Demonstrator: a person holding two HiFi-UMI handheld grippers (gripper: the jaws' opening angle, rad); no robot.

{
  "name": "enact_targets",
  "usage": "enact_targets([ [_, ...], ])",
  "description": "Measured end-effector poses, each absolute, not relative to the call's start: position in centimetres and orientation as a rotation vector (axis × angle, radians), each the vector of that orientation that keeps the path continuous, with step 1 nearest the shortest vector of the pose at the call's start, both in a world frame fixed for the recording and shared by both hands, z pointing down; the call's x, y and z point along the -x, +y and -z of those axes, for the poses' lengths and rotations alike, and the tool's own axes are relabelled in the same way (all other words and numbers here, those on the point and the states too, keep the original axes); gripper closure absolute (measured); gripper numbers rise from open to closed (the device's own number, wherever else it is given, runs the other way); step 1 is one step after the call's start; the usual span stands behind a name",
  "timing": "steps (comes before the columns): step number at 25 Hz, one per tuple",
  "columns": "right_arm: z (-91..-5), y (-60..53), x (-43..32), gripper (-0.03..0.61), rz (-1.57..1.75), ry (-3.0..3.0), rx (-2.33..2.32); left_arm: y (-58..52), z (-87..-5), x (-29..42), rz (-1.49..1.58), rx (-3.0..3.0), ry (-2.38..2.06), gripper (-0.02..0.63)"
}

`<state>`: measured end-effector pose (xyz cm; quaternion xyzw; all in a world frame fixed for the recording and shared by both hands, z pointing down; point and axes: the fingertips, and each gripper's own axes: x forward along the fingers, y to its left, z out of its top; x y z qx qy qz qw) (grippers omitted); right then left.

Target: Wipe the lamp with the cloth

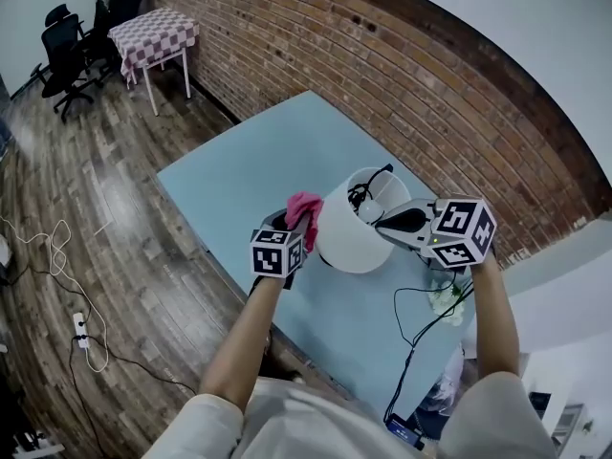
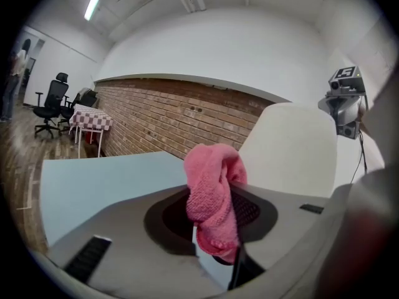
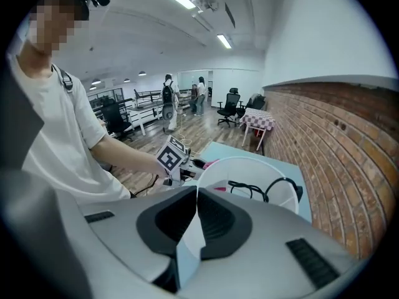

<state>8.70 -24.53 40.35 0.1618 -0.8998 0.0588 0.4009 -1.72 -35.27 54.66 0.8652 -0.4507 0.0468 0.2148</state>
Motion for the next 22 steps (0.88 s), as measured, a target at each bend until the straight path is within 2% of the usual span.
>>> enact_targets([
  [11,-39.2,-24.8,-9.7,0.538,0.083,-2.316,-0.462,-34.9,-50.1,3.2,-0.03,-2.485,-1.274,0.472],
  [19,-39.8,-24.0,-13.0,0.448,0.196,-2.167,-0.345,-29.0,-43.3,2.0,0.079,-2.586,-1.248,0.472],
  [22,-40.5,-24.4,-13.5,0.442,0.26,-2.103,-0.286,-26.5,-41.8,-0.1,0.07,-2.637,-1.206,0.472],
])
